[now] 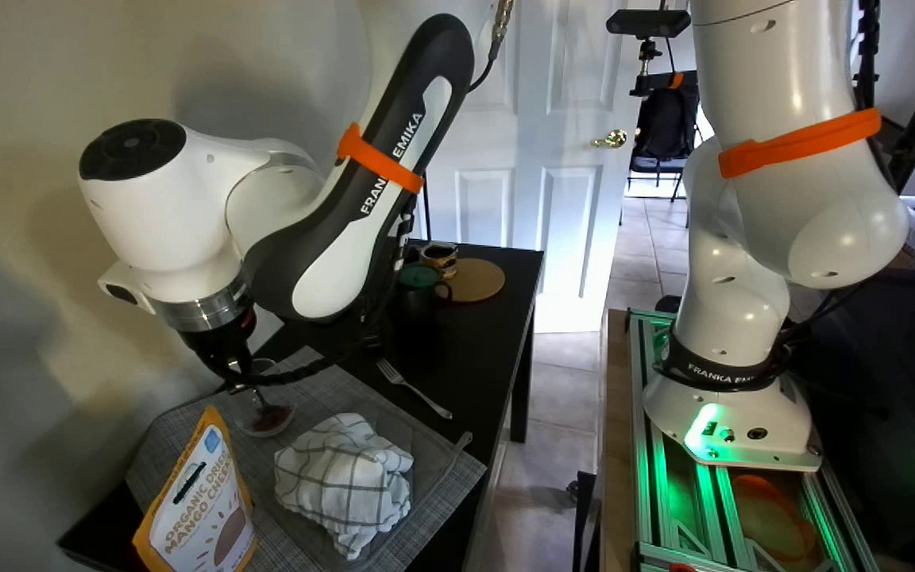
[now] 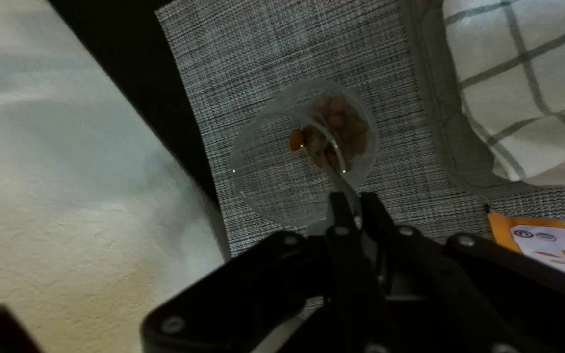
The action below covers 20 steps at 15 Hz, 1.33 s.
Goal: Remove the spoon out of the glass cup
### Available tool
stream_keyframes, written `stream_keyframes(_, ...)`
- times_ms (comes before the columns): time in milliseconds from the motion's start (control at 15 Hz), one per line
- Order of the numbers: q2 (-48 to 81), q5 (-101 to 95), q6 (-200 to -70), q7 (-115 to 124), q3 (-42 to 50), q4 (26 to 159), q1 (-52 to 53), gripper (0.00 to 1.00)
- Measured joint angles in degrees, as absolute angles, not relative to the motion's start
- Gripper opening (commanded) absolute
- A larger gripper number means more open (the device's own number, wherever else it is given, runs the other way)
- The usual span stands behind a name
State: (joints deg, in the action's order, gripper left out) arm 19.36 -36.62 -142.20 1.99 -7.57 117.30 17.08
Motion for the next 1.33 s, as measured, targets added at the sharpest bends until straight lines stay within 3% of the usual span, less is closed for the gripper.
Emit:
stream_keyframes(667,16.0,-35.3,-140.4,1.5,-7.8,117.2,16.7,0.02)
stream_keyframes(1333,4.2,-11.6,-137.8,-16.2,-11.0,121.5,12.6,0.02)
